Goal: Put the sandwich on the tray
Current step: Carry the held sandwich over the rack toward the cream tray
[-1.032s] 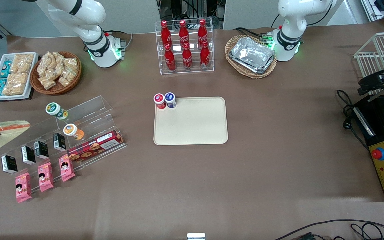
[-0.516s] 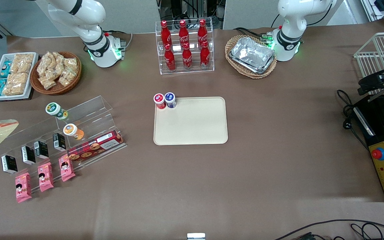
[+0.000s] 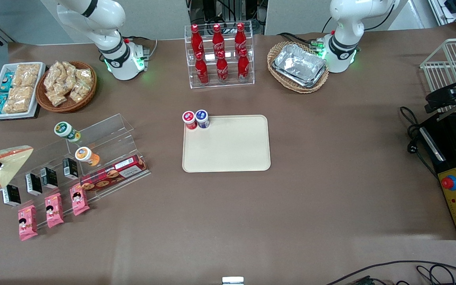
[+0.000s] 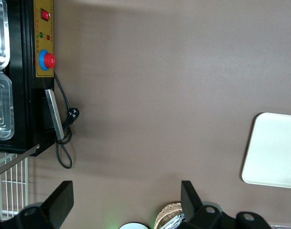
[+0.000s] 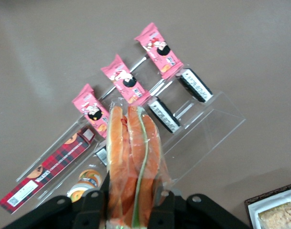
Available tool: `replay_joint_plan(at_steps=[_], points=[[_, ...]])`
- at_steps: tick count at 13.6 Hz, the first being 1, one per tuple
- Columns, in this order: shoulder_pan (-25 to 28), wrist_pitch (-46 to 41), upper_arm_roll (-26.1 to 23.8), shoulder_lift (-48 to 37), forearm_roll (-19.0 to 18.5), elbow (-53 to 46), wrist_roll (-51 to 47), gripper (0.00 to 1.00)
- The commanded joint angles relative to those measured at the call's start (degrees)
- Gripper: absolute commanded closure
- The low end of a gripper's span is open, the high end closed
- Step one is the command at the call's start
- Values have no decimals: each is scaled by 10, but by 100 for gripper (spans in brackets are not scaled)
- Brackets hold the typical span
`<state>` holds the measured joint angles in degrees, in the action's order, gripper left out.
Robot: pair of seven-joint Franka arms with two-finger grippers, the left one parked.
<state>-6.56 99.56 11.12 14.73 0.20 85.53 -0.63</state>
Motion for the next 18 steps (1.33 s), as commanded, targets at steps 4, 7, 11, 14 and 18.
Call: replay_joint_plan(at_steps=[4, 7, 11, 14, 18], points=[[1, -17, -53, -16, -8, -5, 27, 75], [8, -21, -91, -23, -2, -3, 23, 75], [50, -29, -112, -22, -1, -4, -60, 75], [101, -31, -113, -22, 14, -3, -97, 75], [160, -37, -112, -15, 53, -3, -253, 81]])
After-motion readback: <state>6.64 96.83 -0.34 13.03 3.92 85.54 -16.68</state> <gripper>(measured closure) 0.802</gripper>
